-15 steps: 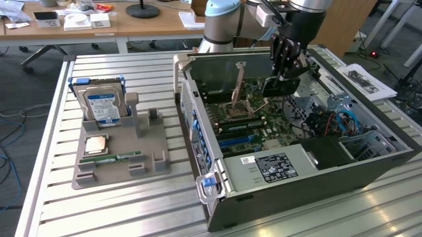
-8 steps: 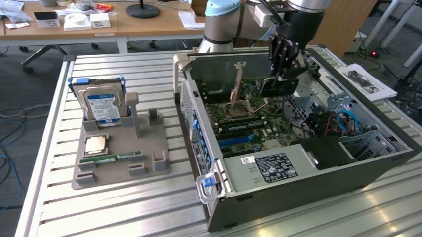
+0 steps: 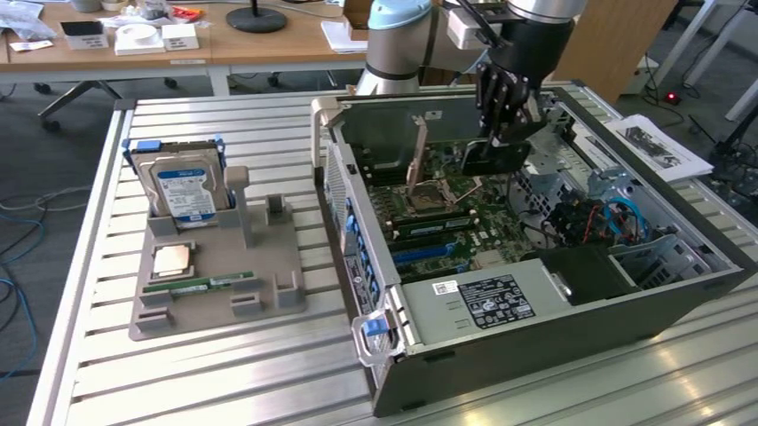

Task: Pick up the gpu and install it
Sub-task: 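Insert the gpu into the slot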

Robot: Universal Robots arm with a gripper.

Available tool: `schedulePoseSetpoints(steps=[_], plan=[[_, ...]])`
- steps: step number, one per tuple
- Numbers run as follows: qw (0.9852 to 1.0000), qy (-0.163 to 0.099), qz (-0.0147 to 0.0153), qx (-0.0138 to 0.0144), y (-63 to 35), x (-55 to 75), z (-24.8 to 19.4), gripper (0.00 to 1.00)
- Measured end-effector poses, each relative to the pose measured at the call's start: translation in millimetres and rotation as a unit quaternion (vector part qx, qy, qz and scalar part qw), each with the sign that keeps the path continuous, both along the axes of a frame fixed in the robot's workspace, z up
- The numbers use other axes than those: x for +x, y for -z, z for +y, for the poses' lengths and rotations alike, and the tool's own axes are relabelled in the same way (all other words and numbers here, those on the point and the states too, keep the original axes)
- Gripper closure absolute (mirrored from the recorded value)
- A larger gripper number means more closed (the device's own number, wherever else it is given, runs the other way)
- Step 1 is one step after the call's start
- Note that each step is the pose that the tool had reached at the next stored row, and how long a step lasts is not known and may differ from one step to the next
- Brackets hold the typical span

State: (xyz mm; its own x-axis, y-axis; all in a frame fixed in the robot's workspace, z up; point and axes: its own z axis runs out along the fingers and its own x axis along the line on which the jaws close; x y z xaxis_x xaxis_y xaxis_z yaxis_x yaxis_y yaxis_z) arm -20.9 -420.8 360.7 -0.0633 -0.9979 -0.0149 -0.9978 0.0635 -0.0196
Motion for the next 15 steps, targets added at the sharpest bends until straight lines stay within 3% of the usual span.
schedulePoseSetpoints(steps=[2,3,15], plan=[[1.0000,0.000,0.0000,0.0000,0.0,-0.3,-0.8,0.73],[1.0000,0.000,0.0000,0.0000,0.0,-0.8,-10.6,0.73],[1.0000,0.000,0.0004,-0.0001,0.0,-0.7,-10.6,0.73]])
